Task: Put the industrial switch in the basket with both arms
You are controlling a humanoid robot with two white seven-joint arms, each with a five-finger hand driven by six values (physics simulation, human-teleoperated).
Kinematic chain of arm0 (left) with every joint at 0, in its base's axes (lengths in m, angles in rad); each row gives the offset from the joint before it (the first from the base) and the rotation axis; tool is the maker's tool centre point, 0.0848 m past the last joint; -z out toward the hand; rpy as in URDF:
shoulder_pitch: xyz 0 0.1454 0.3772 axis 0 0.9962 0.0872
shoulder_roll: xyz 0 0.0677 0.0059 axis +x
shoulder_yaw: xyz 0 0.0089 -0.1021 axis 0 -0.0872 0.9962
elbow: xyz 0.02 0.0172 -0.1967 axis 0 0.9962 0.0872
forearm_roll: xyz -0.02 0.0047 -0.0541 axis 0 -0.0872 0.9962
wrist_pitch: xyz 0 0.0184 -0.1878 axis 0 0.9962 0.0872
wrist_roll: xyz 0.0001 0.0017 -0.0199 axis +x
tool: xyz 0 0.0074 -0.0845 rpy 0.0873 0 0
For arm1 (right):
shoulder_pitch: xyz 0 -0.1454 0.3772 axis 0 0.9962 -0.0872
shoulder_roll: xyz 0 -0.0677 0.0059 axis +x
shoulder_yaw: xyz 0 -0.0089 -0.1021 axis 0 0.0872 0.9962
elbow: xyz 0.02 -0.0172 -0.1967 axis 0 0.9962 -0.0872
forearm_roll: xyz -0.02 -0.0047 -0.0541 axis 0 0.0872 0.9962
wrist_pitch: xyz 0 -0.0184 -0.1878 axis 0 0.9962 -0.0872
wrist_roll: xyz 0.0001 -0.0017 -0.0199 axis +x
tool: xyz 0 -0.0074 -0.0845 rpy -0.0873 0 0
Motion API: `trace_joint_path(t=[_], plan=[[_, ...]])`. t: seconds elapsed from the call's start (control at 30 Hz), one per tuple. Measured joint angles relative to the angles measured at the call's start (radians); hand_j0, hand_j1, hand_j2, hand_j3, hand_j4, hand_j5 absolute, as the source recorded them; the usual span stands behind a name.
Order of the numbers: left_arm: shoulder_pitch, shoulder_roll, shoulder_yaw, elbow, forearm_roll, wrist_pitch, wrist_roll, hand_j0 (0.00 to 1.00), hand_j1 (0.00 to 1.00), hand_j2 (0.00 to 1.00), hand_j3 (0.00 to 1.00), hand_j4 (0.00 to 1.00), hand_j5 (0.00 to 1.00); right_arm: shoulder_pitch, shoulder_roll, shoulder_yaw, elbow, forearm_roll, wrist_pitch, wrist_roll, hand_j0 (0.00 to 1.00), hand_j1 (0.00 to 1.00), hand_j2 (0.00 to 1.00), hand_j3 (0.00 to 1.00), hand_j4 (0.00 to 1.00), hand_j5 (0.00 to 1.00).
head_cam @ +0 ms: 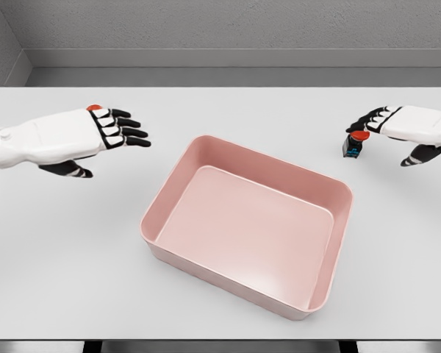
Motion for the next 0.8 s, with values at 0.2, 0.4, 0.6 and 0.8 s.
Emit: trace_joint_path(t=[0.2,0.4,0.6,0.8], plan=[[-0.038,0.013,-0.018,0.04,0.002,0.0,0.002,1.0,1.0,1.0,1.0,1.0,1.0,-0.011,0.008,-0.004,0.004,0.0,0.0,0.001,1.0,1.0,1.0,1.0,1.0,1.0],[-0.247,-0.028,-0.165,0.181,0.007,0.058,-0.038,1.0,1.0,1.0,1.0,1.0,1.0,-0.046,0.106,-0.043,0.065,0.036,0.0,0.002,1.0,1.0,1.0,1.0,1.0,1.0],[-0.305,-0.15,-0.276,0.291,-0.037,0.224,-0.195,1.0,1.0,1.0,1.0,1.0,1.0,-0.066,0.204,-0.049,0.167,0.119,0.0,0.004,1.0,1.0,1.0,1.0,1.0,1.0],[-0.344,-0.238,-0.293,0.37,-0.066,0.275,-0.223,1.0,1.0,1.0,1.0,1.0,1.0,-0.066,0.217,-0.051,0.243,0.188,0.0,0.004,1.0,1.0,1.0,1.0,1.0,1.0]])
